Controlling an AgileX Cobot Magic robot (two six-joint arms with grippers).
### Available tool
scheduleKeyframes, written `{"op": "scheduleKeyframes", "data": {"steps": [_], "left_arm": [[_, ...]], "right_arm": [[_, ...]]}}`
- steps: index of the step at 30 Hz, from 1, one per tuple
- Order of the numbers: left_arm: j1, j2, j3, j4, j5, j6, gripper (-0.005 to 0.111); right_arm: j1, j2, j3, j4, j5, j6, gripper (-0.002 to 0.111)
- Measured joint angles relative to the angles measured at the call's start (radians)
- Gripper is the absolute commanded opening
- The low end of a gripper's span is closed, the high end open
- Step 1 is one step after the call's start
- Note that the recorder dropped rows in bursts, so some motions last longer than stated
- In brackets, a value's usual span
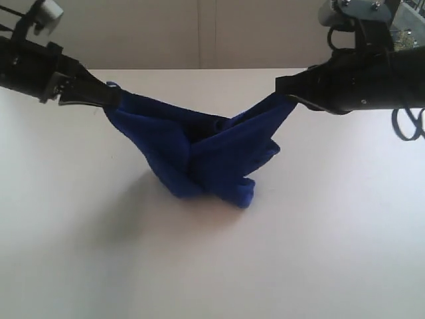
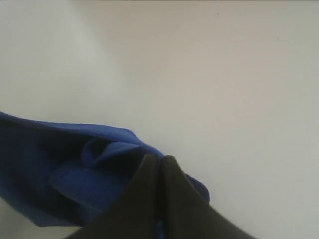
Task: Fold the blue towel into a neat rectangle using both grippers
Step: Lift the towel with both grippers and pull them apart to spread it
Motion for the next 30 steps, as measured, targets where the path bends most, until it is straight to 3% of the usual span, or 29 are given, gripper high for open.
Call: {"op": "scheduleKeyframes", "data": {"steps": [7, 14, 25, 30], "left_arm": [[0.0, -0.234, 0.0, 0.11, 0.032, -0.083, 0.0], [0.0, -0.43, 0.0, 0.318, 0.132, -0.255, 0.0], [0.0, -0.848, 0.0, 0.601, 0.168, -0.517, 0.0], [0.0, -1.001, 0.0, 0.795, 0.171, -0.653, 0.0]], "right_arm": [[0.0, -0.196, 0.0, -0.475, 0.042, 0.354, 0.0], [0.0, -0.431, 0.0, -0.883, 0.274, 0.694, 0.0], [0.0, -0.87, 0.0, -1.022, 0.562, 0.823, 0.0], [0.0, -0.99, 0.0, -1.18, 0.677, 0.941, 0.0]]}}
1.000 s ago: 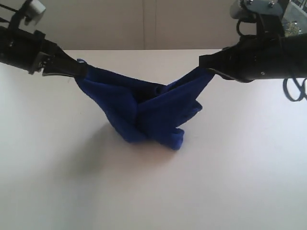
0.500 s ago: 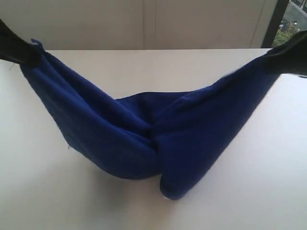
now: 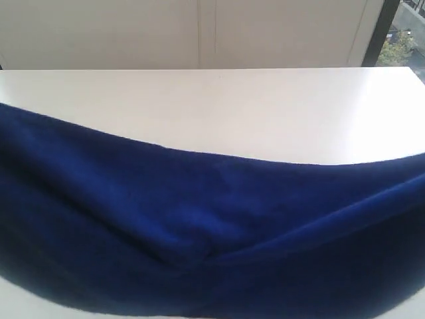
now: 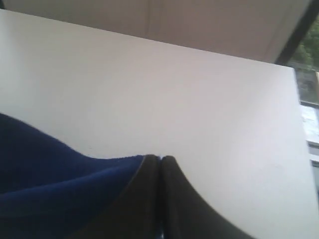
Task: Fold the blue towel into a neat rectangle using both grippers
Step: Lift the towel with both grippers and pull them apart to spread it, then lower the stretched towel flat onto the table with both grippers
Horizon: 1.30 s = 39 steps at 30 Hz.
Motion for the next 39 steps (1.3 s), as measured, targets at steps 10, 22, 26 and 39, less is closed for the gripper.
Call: {"op": "scheduleKeyframes", "data": {"steps": [10, 22, 26, 39], "left_arm": [[0.0, -0.082, 0.04, 0.101, -0.002, -0.1, 0.0], [0.0, 0.193, 0.438, 0.101, -0.446, -0.125, 0.0], [0.0, 0.353, 0.5, 0.101, -0.671, -0.127, 0.0], [0.0, 0.853, 0.434, 0.05, -1.114, -0.131, 0.0]], "right_arm": [[0.0, -0.04, -0.029, -0.101, 0.125, 0.06, 0.0], [0.0, 0.363, 0.14, -0.277, -0.205, 0.246, 0.0], [0.0, 0.597, 0.149, -0.447, -0.392, 0.433, 0.0], [-0.013, 1.173, 0.034, -1.004, -0.598, 0.969, 0.0]]}}
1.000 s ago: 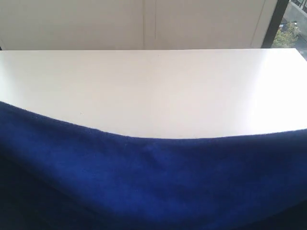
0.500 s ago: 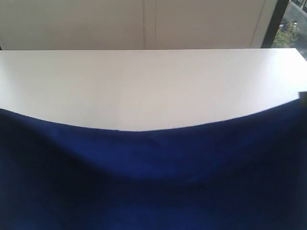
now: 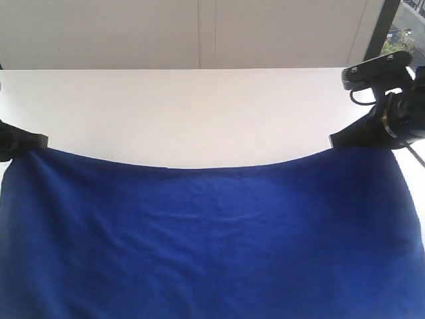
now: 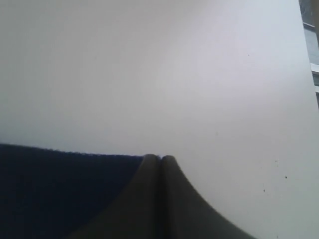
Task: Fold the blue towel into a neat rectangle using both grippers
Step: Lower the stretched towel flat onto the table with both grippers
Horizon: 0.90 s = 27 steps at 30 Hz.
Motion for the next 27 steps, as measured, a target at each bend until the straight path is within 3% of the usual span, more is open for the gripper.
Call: {"op": "scheduleKeyframes", "data": {"steps": [9, 17, 27], "left_arm": [[0.0, 0.226, -0.178, -0.001, -0.058, -0.002, 0.0], [0.0, 0.402, -0.336, -0.001, -0.05, -0.002, 0.0], [0.0, 0.461, -0.44, -0.001, 0.038, -0.022, 0.0]], "right_arm": [[-0.103, 0.197, -0.177, -0.039, -0.073, 0.041, 0.0], [-0.135, 0.323, -0.277, -0.051, -0.096, 0.041, 0.0], [-0.15, 0.395, -0.341, -0.054, -0.102, 0.041, 0.0]]}}
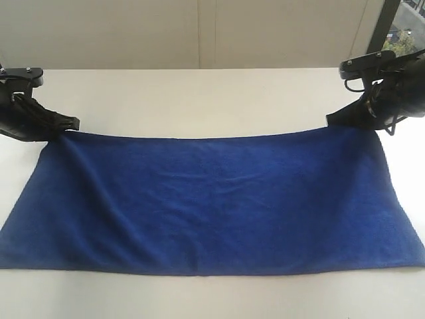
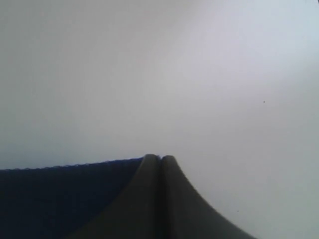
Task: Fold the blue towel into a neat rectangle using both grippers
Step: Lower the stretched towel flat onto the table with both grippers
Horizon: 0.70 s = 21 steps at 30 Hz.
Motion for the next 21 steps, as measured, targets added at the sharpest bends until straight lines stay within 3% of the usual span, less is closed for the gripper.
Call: {"op": "scheduleKeyframes", "data": {"steps": [8, 12, 15, 17, 21], "left_arm": [[0.0, 0.002, -0.013, 0.0, 0.01, 0.0, 0.001], [0.0, 0.002, -0.013, 0.0, 0.01, 0.0, 0.034], [0.0, 0.002, -0.013, 0.0, 0.01, 0.004, 0.051], [0.0, 0.002, -0.013, 0.0, 0.01, 0.01, 0.059], [0.0, 0.002, -0.013, 0.0, 0.01, 0.012, 0.059]], "right_arm": [[0.0, 0.01, -0.008, -0.006, -0.002, 0.0, 0.001], [0.0, 0.01, -0.008, -0.006, -0.002, -0.005, 0.029], [0.0, 0.01, -0.008, -0.006, -0.002, -0.011, 0.046], [0.0, 0.01, -0.008, -0.008, -0.002, -0.014, 0.049], [0.0, 0.01, -0.008, -0.01, 0.021, -0.018, 0.049]]}}
